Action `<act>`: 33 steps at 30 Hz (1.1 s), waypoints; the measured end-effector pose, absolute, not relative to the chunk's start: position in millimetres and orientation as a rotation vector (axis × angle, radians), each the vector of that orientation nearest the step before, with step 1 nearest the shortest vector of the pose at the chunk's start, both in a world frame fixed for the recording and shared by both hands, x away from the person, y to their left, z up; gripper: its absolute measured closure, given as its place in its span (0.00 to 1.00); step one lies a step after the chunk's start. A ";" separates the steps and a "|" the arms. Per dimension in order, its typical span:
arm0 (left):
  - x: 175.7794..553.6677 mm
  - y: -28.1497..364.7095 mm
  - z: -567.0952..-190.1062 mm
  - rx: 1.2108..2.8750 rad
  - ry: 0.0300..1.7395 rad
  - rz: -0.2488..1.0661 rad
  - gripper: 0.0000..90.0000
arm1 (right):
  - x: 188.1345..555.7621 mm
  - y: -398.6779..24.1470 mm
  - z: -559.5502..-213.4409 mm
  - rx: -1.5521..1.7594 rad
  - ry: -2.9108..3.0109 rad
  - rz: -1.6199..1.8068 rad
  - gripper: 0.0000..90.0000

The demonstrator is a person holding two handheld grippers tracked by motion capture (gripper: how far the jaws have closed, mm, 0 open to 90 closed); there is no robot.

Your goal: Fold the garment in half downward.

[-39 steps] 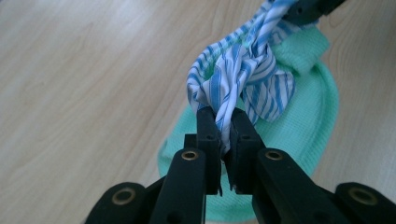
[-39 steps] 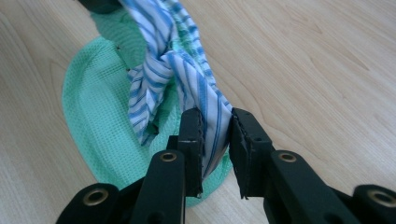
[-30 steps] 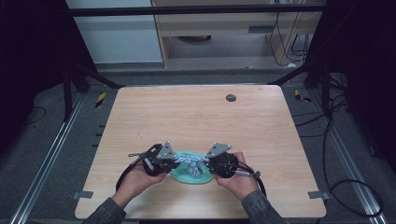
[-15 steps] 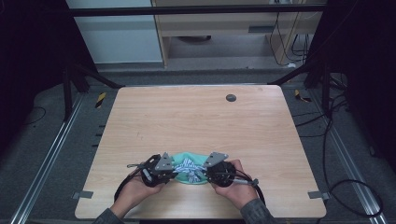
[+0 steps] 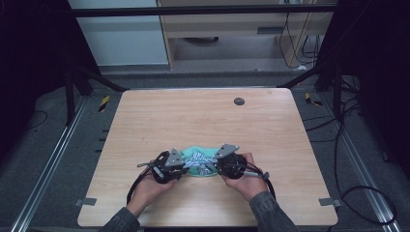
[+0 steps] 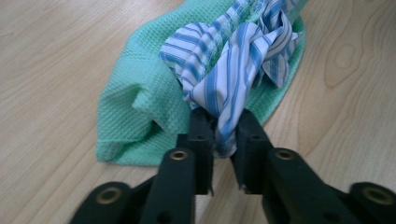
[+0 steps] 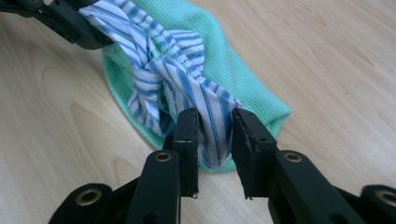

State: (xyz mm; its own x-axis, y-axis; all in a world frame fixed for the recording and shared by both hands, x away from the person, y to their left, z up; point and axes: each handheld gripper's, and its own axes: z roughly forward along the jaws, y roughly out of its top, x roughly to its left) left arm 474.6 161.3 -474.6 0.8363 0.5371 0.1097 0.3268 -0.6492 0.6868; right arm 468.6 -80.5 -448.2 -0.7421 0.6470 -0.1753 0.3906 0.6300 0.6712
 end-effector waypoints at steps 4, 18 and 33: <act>467.6 163.3 -473.4 2.297 0.638 0.418 0.72 | 459.8 -81.5 -449.8 0.813 2.449 0.890 0.73; 463.7 164.9 -460.3 2.256 0.604 0.407 0.63 | 457.3 -75.3 -443.7 0.778 2.457 0.913 0.72; 450.7 167.4 -471.2 2.308 0.531 0.375 0.89 | 440.4 -72.2 -454.4 0.709 2.525 0.880 1.00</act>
